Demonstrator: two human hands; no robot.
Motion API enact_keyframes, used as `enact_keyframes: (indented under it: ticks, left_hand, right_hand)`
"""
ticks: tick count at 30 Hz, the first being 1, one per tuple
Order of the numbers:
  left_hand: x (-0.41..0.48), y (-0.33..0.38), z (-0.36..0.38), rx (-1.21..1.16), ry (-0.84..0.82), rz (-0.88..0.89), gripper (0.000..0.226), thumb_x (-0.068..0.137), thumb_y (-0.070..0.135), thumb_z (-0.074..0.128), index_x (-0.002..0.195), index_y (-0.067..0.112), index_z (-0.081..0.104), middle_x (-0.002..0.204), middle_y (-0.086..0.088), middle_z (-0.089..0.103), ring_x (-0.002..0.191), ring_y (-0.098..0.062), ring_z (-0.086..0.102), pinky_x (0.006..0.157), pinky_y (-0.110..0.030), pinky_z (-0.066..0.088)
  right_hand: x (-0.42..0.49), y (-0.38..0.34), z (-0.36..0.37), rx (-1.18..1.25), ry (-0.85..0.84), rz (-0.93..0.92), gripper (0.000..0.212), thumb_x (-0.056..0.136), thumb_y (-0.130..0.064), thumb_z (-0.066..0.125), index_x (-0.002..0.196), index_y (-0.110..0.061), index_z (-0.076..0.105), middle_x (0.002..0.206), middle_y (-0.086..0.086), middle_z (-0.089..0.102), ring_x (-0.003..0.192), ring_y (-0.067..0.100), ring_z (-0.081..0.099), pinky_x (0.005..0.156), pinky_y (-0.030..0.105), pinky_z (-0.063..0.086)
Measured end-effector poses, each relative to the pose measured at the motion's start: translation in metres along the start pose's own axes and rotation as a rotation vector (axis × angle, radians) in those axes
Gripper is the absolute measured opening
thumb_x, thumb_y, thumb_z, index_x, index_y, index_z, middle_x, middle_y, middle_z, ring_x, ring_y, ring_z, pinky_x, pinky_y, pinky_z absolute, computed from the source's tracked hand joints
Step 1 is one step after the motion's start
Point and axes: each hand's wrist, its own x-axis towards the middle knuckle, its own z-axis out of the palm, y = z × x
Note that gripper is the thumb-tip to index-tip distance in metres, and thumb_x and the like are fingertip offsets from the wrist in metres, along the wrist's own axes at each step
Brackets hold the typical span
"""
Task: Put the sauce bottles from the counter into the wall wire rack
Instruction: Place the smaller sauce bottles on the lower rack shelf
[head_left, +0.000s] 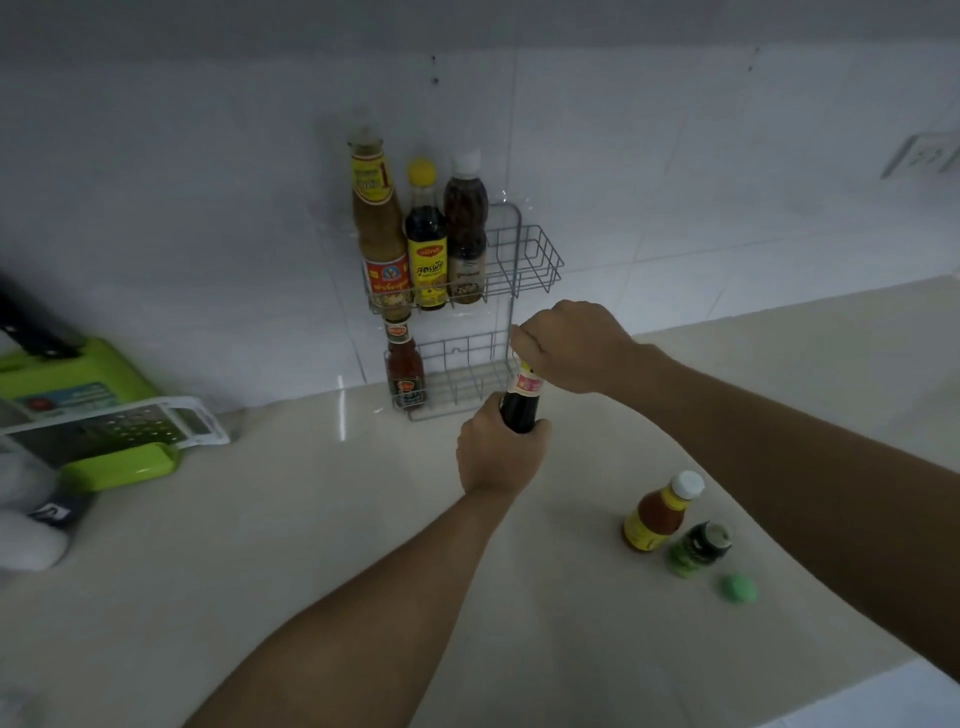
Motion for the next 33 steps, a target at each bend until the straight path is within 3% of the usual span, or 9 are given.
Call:
enact_keyframes:
  ticks: [2,5,9,14,18,21,24,30,33]
  left_hand:
    - [-0.003,-0.002,-0.002,0.061,0.018,-0.017,0.023,0.070,0.036,0.069,0.081,0.023,0.054,0.070,0.004,0.060,0.068,-0.023,0.059,0.065,-0.034,0.053]
    - [-0.004,-0.007,-0.005,0.029,-0.009,-0.025,0.022,0.069,0.034,0.069,0.076,0.025,0.051,0.067,0.005,0.058,0.064,-0.021,0.056,0.060,-0.031,0.049]
    - [0.003,-0.005,-0.014,-0.053,-0.026,-0.029,0.020,0.066,0.032,0.068,0.072,0.024,0.051,0.065,0.004,0.057,0.062,-0.020,0.056,0.057,-0.028,0.045]
    - [0.002,-0.008,-0.018,0.108,0.069,-0.007,0.026,0.073,0.035,0.067,0.092,0.021,0.057,0.082,0.002,0.065,0.077,-0.025,0.061,0.072,-0.036,0.053]
    - [0.002,-0.014,-0.019,0.115,0.097,-0.038,0.026,0.075,0.033,0.067,0.095,0.020,0.056,0.084,0.001,0.065,0.075,-0.024,0.061,0.070,-0.035,0.053]
    - [0.006,-0.015,-0.022,0.027,0.111,-0.080,0.027,0.075,0.028,0.067,0.095,0.020,0.050,0.084,0.002,0.062,0.074,-0.022,0.060,0.067,-0.036,0.053]
    - [0.012,-0.018,-0.022,-0.051,0.083,-0.084,0.039,0.075,0.026,0.071,0.099,0.021,0.040,0.086,0.005,0.058,0.076,-0.020,0.060,0.064,-0.038,0.054]
    - [0.026,-0.035,-0.025,-0.228,-0.094,-0.034,0.059,0.069,0.009,0.076,0.107,0.015,0.031,0.095,0.005,0.046,0.080,-0.009,0.053,0.062,-0.021,0.047]
    - [0.042,-0.045,-0.031,-0.336,-0.092,-0.146,0.063,0.075,0.003,0.073,0.122,0.008,0.032,0.104,-0.001,0.045,0.088,-0.014,0.052,0.068,-0.023,0.046]
  right_hand:
    - [0.006,-0.006,0.007,-0.040,-0.087,0.102,0.038,0.101,-0.040,0.028,0.091,-0.014,0.054,0.100,0.010,0.064,0.080,0.027,0.050,0.065,0.035,0.036]
    - [0.012,-0.009,-0.006,0.089,-0.207,0.154,0.047,0.100,-0.050,0.030,0.078,-0.014,0.050,0.088,0.009,0.060,0.077,0.025,0.052,0.068,0.035,0.039]
    - [0.009,-0.014,-0.012,0.157,-0.068,0.067,0.056,0.100,-0.054,0.032,0.077,-0.013,0.063,0.080,0.008,0.061,0.076,0.027,0.057,0.066,0.033,0.044]
    - [0.012,-0.025,0.009,0.169,-0.021,0.223,0.039,0.097,-0.040,0.031,0.073,-0.014,0.049,0.082,0.008,0.059,0.074,0.028,0.051,0.059,0.032,0.034]
    - [0.007,-0.028,0.013,0.611,-0.044,0.359,0.059,0.092,-0.062,0.045,0.060,-0.013,0.048,0.065,0.007,0.054,0.065,0.022,0.054,0.058,0.030,0.038]
    - [-0.002,-0.035,0.023,0.913,-0.094,0.433,0.062,0.077,-0.072,0.063,0.079,-0.010,0.065,0.077,0.006,0.068,0.071,0.015,0.061,0.064,0.028,0.047]
    - [-0.006,-0.046,0.046,1.056,-0.129,0.414,0.048,0.073,-0.055,0.078,0.101,-0.018,0.069,0.095,0.001,0.074,0.087,0.015,0.068,0.083,0.035,0.057]
    - [0.010,-0.049,0.065,1.081,-0.038,0.416,0.036,0.079,-0.030,0.080,0.109,-0.015,0.067,0.103,-0.001,0.071,0.097,0.018,0.066,0.087,0.037,0.056]
    - [0.027,-0.045,0.068,1.038,0.022,0.397,0.035,0.084,-0.023,0.075,0.115,-0.013,0.062,0.110,0.000,0.068,0.100,0.017,0.064,0.084,0.028,0.050]
